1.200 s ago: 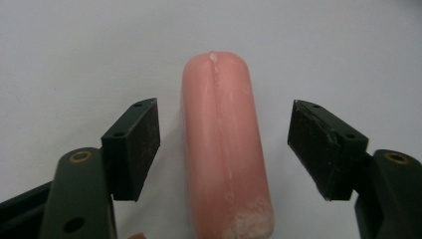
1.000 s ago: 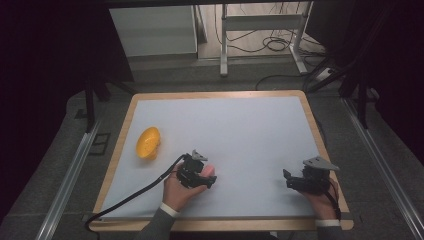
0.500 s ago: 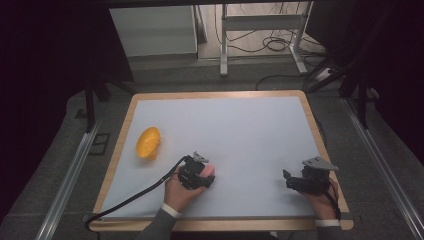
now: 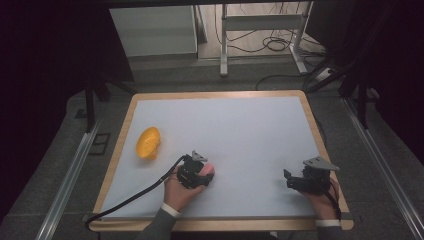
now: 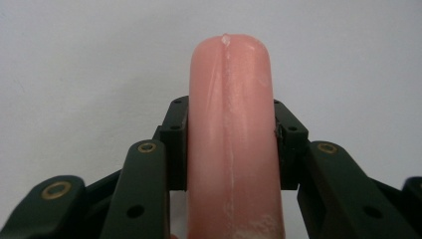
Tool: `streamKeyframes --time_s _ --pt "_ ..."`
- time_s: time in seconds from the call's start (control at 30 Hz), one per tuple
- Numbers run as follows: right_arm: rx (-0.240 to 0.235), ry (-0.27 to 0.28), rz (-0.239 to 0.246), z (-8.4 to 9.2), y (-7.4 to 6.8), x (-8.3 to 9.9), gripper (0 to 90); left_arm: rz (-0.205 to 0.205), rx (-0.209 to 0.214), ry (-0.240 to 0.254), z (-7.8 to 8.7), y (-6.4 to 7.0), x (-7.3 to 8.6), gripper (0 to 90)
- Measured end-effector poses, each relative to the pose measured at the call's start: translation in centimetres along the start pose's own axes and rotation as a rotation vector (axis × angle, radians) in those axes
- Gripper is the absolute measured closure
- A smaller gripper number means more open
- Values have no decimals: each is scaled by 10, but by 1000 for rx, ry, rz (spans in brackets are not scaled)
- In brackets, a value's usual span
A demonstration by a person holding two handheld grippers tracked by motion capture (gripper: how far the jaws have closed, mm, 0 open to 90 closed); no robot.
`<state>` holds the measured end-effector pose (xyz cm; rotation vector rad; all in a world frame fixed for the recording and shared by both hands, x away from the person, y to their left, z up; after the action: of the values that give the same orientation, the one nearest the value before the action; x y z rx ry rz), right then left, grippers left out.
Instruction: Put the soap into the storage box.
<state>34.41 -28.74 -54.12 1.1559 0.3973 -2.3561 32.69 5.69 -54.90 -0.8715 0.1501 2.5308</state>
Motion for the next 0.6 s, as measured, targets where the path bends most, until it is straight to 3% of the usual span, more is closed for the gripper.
streamKeyframes --time_s 0.47,0.6 --pt "3 10 -1 2 1 -1 68 1 -8 61 25 -15 -9 597" --pt "4 12 -1 3 1 -1 68 17 -9 70 29 -20 -10 598"
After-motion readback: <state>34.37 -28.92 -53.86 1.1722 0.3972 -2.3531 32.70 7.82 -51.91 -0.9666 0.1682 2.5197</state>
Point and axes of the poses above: each handheld gripper's, and its own axes: z roughly backward along the jaws, x roughly out of its underside, y roughly to its right, the point moved 5 cm from there along -z, roughly forward along the jaws, and after that the axes turned 14 degrees about -x, right-handed, at the moved point
